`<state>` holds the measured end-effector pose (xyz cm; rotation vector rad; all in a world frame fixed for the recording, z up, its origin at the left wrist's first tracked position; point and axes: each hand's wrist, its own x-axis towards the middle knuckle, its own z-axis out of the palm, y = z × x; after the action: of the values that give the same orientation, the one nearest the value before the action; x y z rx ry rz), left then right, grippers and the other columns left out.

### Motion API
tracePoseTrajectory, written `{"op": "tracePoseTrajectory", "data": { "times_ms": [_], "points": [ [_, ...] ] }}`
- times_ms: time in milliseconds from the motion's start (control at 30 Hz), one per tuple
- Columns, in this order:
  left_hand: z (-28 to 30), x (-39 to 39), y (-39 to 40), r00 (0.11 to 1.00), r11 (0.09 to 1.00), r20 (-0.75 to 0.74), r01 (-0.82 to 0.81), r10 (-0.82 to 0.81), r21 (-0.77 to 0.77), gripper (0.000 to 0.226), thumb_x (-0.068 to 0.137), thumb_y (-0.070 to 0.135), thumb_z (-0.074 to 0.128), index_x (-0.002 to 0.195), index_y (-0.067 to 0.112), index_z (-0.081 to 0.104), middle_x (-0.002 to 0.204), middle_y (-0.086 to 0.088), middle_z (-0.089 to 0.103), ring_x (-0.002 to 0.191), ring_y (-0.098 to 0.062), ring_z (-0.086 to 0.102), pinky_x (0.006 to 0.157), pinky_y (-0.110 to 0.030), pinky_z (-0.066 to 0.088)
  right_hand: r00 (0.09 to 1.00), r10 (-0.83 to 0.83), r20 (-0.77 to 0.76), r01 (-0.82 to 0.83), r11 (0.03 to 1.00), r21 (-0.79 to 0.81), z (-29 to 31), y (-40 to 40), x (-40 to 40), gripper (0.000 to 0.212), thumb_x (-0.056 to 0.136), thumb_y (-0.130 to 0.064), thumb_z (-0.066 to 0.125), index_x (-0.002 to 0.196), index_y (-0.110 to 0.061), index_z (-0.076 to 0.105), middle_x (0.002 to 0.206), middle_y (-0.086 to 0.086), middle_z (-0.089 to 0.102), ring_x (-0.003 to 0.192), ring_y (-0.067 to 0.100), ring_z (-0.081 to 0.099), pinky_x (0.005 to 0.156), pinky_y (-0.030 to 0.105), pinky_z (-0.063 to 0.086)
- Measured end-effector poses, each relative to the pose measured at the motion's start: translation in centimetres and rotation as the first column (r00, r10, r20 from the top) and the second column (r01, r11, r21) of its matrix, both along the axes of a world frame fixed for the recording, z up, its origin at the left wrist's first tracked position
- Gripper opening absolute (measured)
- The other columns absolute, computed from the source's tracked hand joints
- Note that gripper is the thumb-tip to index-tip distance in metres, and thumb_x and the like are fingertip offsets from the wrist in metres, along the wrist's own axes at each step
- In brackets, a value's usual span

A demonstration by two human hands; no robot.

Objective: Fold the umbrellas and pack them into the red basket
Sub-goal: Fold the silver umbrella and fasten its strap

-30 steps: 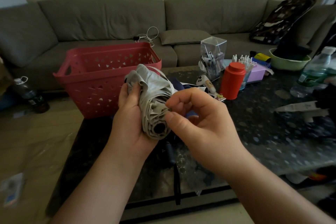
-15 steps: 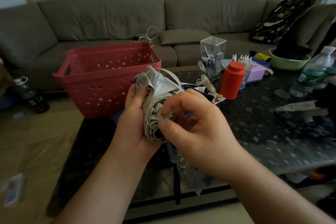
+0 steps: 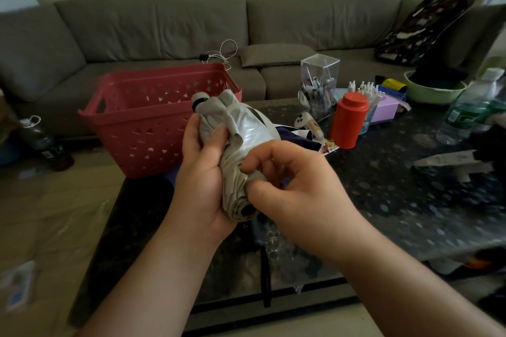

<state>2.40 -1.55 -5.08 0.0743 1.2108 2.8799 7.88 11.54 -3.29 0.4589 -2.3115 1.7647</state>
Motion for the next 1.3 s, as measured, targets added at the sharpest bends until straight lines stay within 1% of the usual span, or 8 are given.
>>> {"op": "tracePoseTrajectory", "data": {
  "times_ms": [300, 600, 767, 867, 1000, 1100, 1167, 1300],
  "points": [
    [0.1, 0.3, 0.0, 1.000, 1.000, 0.014, 0.013, -0.013, -0.010, 0.048, 0.110, 0.023, 0.051, 0.152, 0.045, 0.045, 0.137, -0.010, 0.069, 0.110, -0.029, 0.076, 0.077, -0.040, 0.063, 0.955, -0.063, -0.290, 0.143, 0.953, 0.266, 0.2, 0.5, -0.2, 0.010, 0.089, -0.019, 0.075, 0.094, -0.028, 0.078, 0.094, -0.017, 0.059, 0.084, 0.008, 0.063, 0.068, 0.019, 0.051],
    [0.5, 0.6, -0.4, 0.998, 0.999, 0.032, 0.045, -0.045, 0.013, 0.051, 0.106, 0.026, 0.057, 0.151, 0.048, 0.045, 0.141, -0.010, 0.067, 0.113, -0.029, 0.075, 0.083, -0.043, 0.063, 0.911, -0.041, -0.410, 0.124, 0.976, 0.177, -1.2, 0.6, -1.0, 0.008, 0.094, -0.010, 0.072, 0.097, -0.017, 0.069, 0.100, -0.007, 0.059, 0.092, 0.015, 0.060, 0.076, 0.023, 0.049],
    [0.4, 1.2, -0.3, 0.993, 0.979, -0.111, 0.008, -0.031, -0.201, 0.062, 0.100, 0.018, 0.062, 0.151, 0.047, 0.042, 0.147, -0.001, 0.062, 0.120, -0.026, 0.072, 0.094, -0.047, 0.062, 0.928, -0.298, -0.223, 0.302, 0.953, -0.016, 0.2, 2.5, -2.0, 0.017, 0.095, -0.039, 0.068, 0.112, -0.034, 0.066, 0.100, -0.003, 0.063, 0.085, 0.014, 0.062, 0.073, 0.029, 0.055],
    [0.2, 1.5, -0.1, 0.979, 0.960, -0.183, 0.038, -0.092, -0.279, 0.066, 0.092, 0.017, 0.065, 0.148, 0.047, 0.045, 0.147, 0.002, 0.061, 0.123, -0.024, 0.070, 0.093, -0.044, 0.062, 0.962, -0.267, -0.062, 0.271, 0.960, 0.065, 0.8, 3.3, -2.4, 0.038, 0.093, -0.059, 0.061, 0.124, -0.038, 0.063, 0.105, -0.010, 0.064, 0.089, 0.004, 0.064, 0.074, 0.020, 0.057],
    [-0.4, 1.8, -0.2, 0.955, 0.864, -0.266, -0.021, -0.131, -0.502, 0.064, 0.100, 0.012, 0.065, 0.140, 0.059, 0.047, 0.150, 0.009, 0.057, 0.129, -0.016, 0.066, 0.102, -0.047, 0.058, 0.983, -0.131, 0.131, 0.120, 0.988, 0.093, 0.8, 4.1, -2.9, 0.045, 0.093, -0.054, 0.064, 0.088, -0.009, 0.069, 0.065, -0.006, 0.063, 0.056, 0.001, 0.056, 0.053, 0.014, 0.046],
    [-0.5, 1.7, -0.4, 0.937, 0.753, -0.326, -0.122, -0.128, -0.647, 0.067, 0.100, 0.015, 0.068, 0.140, 0.064, 0.045, 0.153, 0.023, 0.048, 0.135, -0.001, 0.056, 0.110, -0.040, 0.053, 0.979, -0.144, 0.145, 0.132, 0.987, 0.090, 0.7, 5.2, -3.1, 0.053, 0.096, -0.042, 0.069, 0.083, 0.008, 0.059, 0.064, 0.012, 0.060, 0.052, 0.007, 0.052, 0.050, 0.016, 0.044],
    [-0.4, 1.8, -0.4, 0.932, 0.753, -0.324, -0.095, -0.162, -0.651, 0.070, 0.097, 0.015, 0.071, 0.143, 0.061, 0.045, 0.152, 0.024, 0.048, 0.133, -0.001, 0.058, 0.107, -0.036, 0.055, 0.987, -0.140, 0.078, 0.136, 0.989, 0.056, 0.7, 6.0, -3.5, 0.050, 0.098, -0.036, 0.067, 0.081, 0.010, 0.056, 0.063, 0.015, 0.057, 0.054, 0.009, 0.050, 0.052, 0.018, 0.043],
    [0.4, 2.0, -0.3, 0.925, 0.878, -0.276, 0.107, -0.260, -0.467, 0.069, 0.086, 0.012, 0.070, 0.141, 0.050, 0.052, 0.138, 0.013, 0.068, 0.124, -0.016, 0.069, 0.091, -0.032, 0.061, 0.997, -0.063, 0.045, 0.061, 0.997, 0.047, -0.4, 6.2, -4.2, 0.051, 0.090, -0.046, 0.063, 0.078, 0.003, 0.057, 0.069, 0.018, 0.057, 0.063, 0.015, 0.050, 0.059, 0.024, 0.044]
  ]
}}
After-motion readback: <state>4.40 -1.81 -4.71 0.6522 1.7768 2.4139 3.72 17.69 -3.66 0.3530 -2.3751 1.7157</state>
